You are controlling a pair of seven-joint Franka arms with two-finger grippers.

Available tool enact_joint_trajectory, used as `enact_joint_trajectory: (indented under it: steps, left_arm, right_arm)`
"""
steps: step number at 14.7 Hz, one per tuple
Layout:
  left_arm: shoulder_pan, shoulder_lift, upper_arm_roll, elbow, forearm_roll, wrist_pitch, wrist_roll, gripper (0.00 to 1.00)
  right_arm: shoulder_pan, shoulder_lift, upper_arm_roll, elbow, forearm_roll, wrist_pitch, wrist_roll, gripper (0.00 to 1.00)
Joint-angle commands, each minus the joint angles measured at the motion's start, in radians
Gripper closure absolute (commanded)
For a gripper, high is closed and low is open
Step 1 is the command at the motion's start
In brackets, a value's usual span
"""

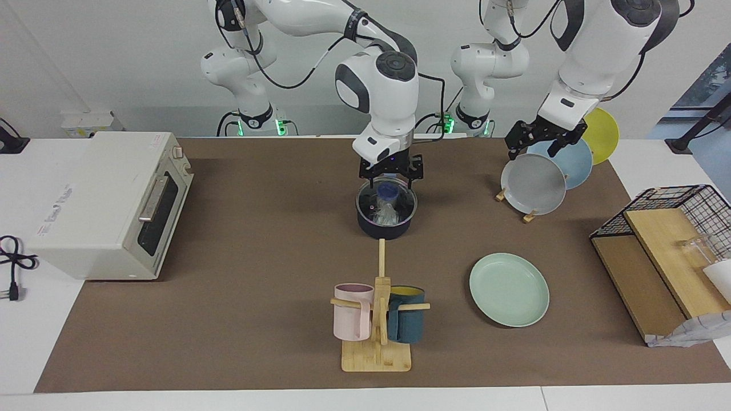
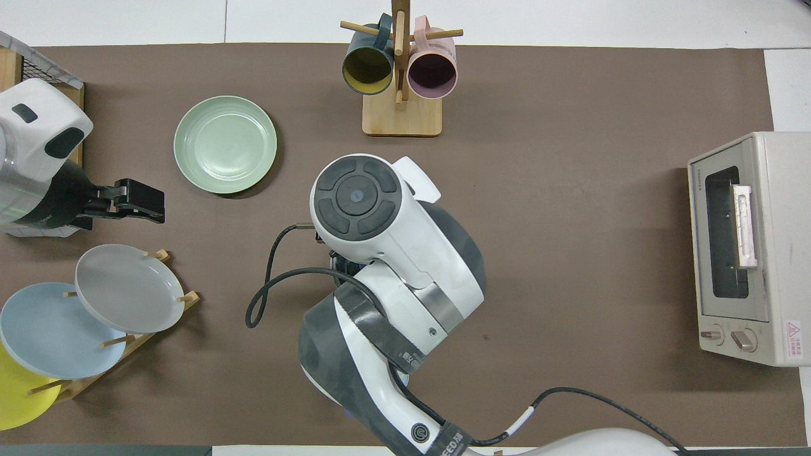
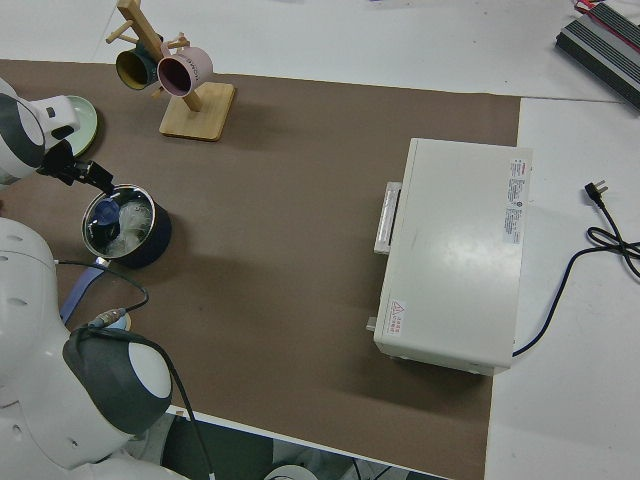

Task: Transfer vermicelli from pot to plate
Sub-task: 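Grasp the blue knob with the right gripper and lift the glass lid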

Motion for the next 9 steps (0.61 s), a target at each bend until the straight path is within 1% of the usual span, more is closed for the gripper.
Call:
enact_joint_trajectory:
  steps: [1,4,9]
  left_arm:
    - [0.012,-0.016,-0.007,-0.007,0.011,-0.01,0.0,0.0]
    - [0.01,-0.016,-0.008,-0.007,0.011,-0.013,0.0,0.0]
    - [0.012,-0.016,-0.007,-0.007,0.011,-0.011,0.0,0.0]
  right_arm:
    - [0.02,0.008,0.001,-0.047,-0.032,0.04,0.02,0.0]
    - [0.019,-0.02,0.001,-0.14,-0.041,0.101,0.019,0.0]
    - [0.016,-0.026,0.001,-0.154,-0.041,0.109,0.014,0.01]
